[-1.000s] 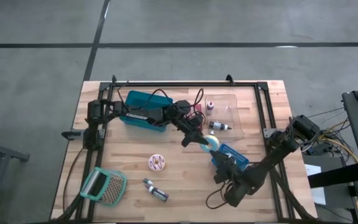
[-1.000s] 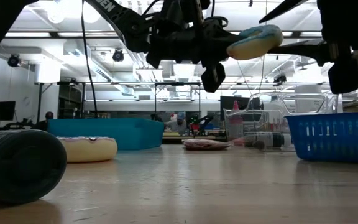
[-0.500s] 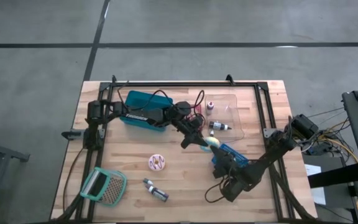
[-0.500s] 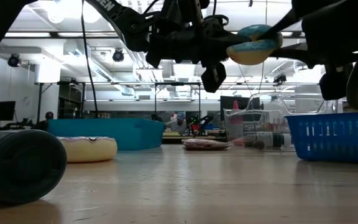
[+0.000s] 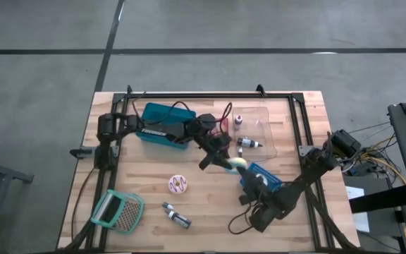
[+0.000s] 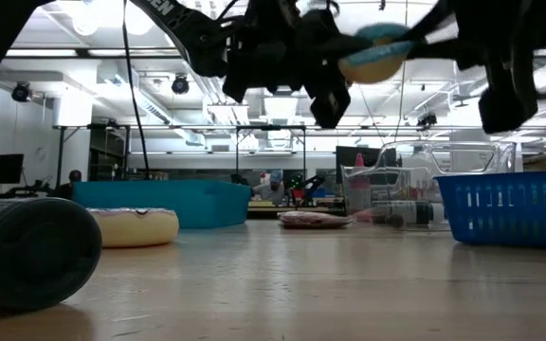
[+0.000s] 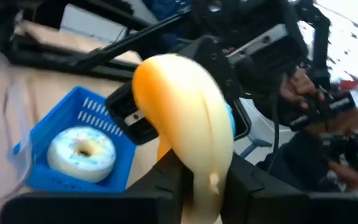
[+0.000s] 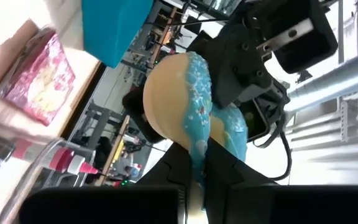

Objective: Pick & Place Food Item
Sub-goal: Put the orange doughnut into the blue bin

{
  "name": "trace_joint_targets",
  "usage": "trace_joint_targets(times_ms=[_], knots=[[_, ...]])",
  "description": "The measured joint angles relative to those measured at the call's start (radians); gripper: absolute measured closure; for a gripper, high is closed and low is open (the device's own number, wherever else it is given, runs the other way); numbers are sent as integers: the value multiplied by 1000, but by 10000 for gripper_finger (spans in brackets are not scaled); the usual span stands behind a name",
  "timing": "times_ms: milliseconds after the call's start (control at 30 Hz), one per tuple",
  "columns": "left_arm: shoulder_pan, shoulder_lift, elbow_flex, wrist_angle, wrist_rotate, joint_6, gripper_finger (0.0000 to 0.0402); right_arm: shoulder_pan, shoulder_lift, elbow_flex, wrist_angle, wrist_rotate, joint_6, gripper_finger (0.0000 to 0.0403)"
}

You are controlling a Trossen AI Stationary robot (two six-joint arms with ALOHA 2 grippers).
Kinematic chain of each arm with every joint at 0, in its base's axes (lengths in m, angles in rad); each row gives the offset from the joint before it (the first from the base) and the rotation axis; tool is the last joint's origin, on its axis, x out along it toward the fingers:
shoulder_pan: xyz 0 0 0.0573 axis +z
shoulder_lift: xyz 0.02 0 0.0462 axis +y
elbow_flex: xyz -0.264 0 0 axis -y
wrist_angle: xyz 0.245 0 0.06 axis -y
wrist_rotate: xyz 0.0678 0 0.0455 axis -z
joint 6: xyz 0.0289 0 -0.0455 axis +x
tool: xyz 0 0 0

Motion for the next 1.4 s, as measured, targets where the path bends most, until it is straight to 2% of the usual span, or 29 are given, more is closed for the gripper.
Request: trace_joint_targets(times_ms=[267, 567, 700, 967, 1267, 1400], knots=[[-1, -55, 0, 7, 10, 122, 276, 0, 0, 33, -1, 9, -6, 394], [2, -102, -1, -5, -18, 290, 165, -1, 0, 32, 0, 14, -6, 394], [11, -115, -1, -7, -24, 333, 130, -1, -1, 32, 0, 14, -4, 394], [48, -120, -1, -62, -114, 370, 106, 0, 0, 31, -1, -8, -3, 395], [66, -133, -2, -172, -109, 456, 74, 3, 1, 31, -1, -1, 41, 395], [87, -161, -6, -174, -61, 456, 74, 5, 0, 31, 0, 6, 72, 395]])
